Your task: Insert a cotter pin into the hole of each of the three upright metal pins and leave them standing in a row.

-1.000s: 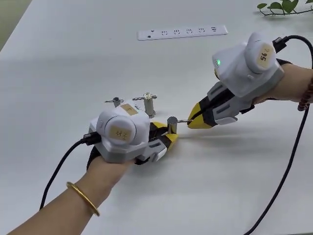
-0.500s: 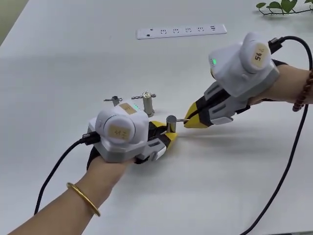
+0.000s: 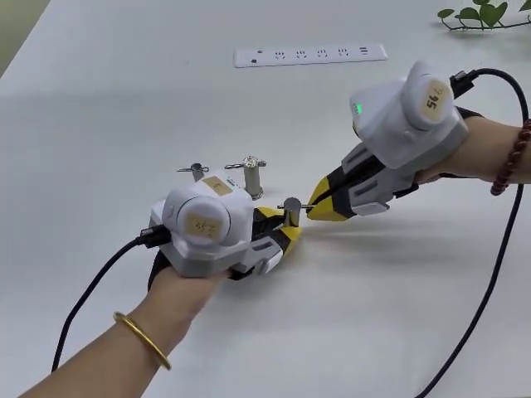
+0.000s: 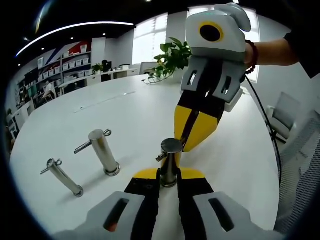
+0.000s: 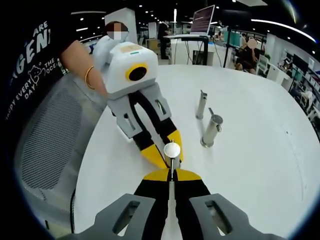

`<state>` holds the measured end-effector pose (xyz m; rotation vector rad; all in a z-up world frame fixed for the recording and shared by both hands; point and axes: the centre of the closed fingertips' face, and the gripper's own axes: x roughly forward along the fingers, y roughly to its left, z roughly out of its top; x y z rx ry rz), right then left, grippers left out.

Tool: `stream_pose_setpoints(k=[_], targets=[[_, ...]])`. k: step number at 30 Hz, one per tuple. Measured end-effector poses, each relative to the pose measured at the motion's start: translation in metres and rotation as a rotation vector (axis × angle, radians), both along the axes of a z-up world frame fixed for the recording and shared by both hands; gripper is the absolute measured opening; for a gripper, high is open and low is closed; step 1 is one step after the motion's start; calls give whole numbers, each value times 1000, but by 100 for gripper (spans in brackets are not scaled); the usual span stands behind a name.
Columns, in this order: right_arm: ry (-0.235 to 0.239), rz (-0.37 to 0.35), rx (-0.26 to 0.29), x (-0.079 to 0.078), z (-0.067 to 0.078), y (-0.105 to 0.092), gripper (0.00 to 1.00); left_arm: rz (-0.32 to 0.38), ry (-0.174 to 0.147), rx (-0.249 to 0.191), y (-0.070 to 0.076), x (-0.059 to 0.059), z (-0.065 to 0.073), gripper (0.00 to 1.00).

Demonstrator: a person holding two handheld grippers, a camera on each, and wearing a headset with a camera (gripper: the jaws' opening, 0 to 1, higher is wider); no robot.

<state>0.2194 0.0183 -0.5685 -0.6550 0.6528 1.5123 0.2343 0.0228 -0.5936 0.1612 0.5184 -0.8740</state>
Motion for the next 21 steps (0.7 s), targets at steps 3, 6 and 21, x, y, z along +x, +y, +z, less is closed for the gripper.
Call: stream_pose_setpoints(k=[3, 6, 21], targets=[[-1, -4, -4, 1, -1, 2, 0, 2, 2, -3, 0, 0, 0, 10], [2, -13, 3, 1, -1, 5, 0, 3, 1, -3, 1, 0, 0, 10], [10, -78, 7, 4, 6, -7, 0, 6, 6, -7, 1, -1, -1, 11]])
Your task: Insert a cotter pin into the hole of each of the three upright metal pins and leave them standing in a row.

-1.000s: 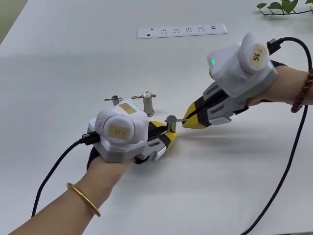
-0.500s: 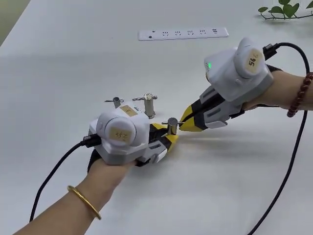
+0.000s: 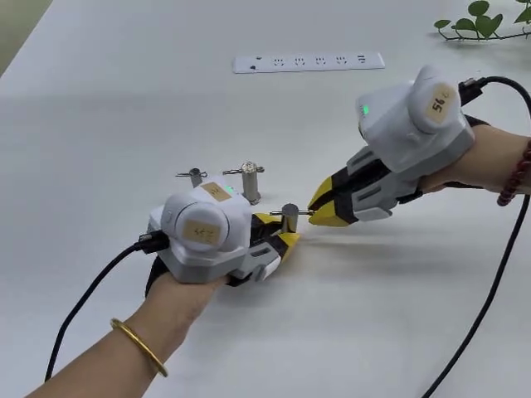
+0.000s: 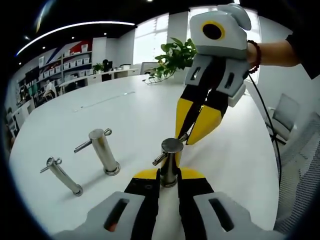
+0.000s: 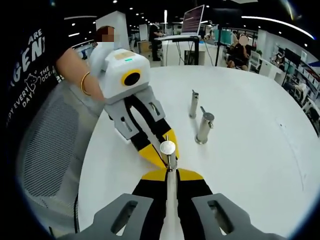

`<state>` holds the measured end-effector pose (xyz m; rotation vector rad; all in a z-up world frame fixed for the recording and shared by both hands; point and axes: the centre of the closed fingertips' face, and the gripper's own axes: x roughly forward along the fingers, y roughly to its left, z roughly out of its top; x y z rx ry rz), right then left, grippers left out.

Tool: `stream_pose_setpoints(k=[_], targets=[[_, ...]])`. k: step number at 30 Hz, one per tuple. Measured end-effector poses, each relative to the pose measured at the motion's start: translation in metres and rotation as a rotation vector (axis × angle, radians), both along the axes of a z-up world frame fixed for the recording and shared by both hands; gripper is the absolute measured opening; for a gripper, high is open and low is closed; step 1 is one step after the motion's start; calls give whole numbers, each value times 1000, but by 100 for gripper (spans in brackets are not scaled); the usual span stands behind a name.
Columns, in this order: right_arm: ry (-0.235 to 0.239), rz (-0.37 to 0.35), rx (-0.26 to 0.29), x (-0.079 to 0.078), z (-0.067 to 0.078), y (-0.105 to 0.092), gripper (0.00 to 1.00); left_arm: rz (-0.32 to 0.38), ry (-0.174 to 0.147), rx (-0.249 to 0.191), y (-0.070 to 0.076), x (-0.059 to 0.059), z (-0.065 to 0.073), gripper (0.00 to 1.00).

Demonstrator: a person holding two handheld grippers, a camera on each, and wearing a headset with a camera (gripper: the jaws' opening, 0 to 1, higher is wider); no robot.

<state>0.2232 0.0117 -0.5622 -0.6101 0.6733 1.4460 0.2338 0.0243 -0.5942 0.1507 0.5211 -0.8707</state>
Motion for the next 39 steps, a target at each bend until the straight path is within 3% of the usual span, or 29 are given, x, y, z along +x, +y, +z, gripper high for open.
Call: stream_pose_setpoints(k=[20, 23, 39], targets=[[17, -22, 6, 1, -2, 4, 0, 15, 14, -21, -2, 2, -1, 11], [38, -23, 10, -2, -3, 6, 0, 19, 19, -25, -2, 2, -1, 11], [32, -38, 8, -1, -5, 10, 0, 17, 35, -37, -2, 1, -2, 11]])
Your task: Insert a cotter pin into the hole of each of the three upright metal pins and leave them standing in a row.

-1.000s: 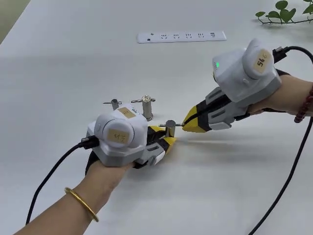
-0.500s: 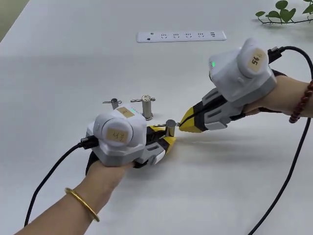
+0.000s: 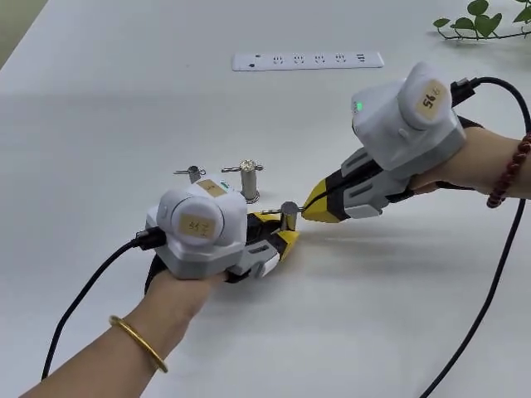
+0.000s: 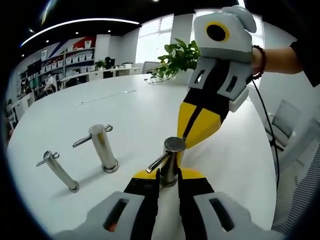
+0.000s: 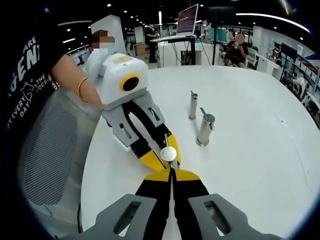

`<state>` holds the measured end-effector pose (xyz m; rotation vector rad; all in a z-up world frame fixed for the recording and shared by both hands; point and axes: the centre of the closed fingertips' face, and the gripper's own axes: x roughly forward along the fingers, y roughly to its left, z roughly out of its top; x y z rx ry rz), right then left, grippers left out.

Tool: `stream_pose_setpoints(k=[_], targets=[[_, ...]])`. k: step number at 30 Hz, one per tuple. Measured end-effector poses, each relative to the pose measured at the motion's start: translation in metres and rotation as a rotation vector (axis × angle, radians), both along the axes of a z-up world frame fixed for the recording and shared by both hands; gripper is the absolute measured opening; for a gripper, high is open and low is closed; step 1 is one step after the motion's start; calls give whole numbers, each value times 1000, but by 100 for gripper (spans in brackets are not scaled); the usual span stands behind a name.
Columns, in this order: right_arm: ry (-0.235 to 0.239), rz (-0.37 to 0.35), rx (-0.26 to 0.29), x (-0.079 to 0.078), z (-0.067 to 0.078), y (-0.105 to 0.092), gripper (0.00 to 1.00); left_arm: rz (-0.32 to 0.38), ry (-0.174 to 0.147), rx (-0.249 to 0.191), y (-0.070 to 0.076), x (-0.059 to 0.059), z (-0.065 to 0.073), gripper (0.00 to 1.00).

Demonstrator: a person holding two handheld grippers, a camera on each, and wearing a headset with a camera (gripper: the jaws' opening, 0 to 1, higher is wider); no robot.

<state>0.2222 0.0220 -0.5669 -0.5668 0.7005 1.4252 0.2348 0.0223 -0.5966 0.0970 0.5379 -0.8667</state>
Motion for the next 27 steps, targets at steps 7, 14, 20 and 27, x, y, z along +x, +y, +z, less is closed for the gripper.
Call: stream_pose_setpoints(k=[7, 14, 20, 27], targets=[[6, -5, 1, 0, 1, 1, 0, 0, 5, 0, 0, 0, -1, 11], [22, -22, 0, 0, 2, 0, 0, 2, 7, 10, 1, 0, -2, 11], [25, -40, -12, 1, 1, -2, 3, 10, 7, 24, 4, 0, -3, 16], [18, -57, -6, 3, 4, 0, 13, 8, 0, 42, 12, -2, 0, 24]])
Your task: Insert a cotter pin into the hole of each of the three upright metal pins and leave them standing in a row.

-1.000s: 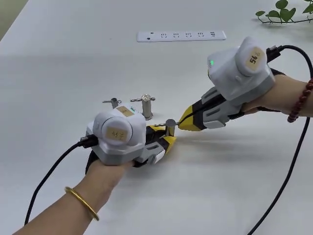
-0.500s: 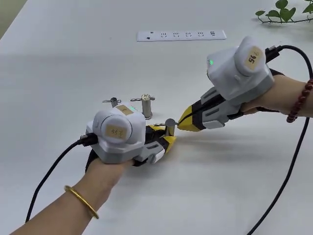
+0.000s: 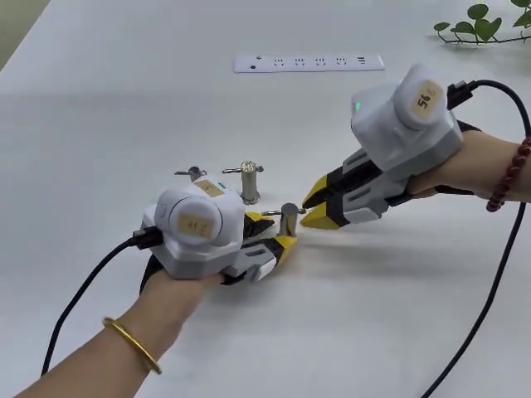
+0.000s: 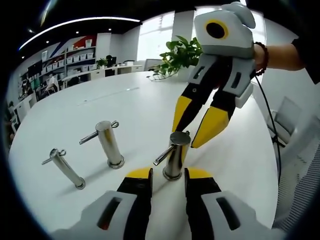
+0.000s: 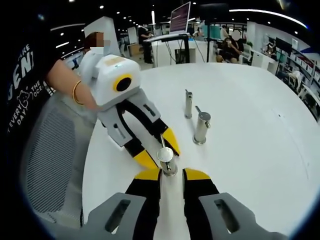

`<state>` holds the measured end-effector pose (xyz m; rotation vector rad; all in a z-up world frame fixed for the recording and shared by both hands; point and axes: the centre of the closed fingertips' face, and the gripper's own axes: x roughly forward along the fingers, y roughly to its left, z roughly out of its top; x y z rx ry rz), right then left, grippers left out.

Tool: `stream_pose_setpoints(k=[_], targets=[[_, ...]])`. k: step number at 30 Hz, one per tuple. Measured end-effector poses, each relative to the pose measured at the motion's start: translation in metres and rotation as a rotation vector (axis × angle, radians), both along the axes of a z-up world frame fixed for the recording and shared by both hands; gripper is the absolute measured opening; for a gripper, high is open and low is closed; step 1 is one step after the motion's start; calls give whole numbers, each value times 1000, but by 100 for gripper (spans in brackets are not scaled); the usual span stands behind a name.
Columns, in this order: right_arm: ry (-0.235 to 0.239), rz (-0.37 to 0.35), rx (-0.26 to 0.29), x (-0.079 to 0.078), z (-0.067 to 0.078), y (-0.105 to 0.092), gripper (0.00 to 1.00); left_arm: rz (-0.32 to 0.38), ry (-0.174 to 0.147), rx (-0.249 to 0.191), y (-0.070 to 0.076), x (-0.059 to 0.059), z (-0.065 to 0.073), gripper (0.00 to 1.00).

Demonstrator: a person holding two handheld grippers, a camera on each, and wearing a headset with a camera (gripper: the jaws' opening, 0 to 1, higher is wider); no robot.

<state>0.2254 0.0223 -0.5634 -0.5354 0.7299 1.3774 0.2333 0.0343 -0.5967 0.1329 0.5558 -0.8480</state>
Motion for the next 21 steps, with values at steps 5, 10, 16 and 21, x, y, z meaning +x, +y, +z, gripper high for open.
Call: stream_pose_setpoints(k=[5, 10, 16, 21], targets=[[2, -10, 16, 0, 4, 5, 16, 5, -14, -3, 6, -2, 6, 29], [-1, -12, 25, 0, 7, 11, 20, 17, -26, 0, 12, -2, 12, 34], [-2, -15, 36, -1, 8, 20, 20, 44, -24, -22, 18, -5, 20, 44], [16, -37, 34, -2, 4, 23, 19, 51, -38, -28, 23, -8, 29, 46]])
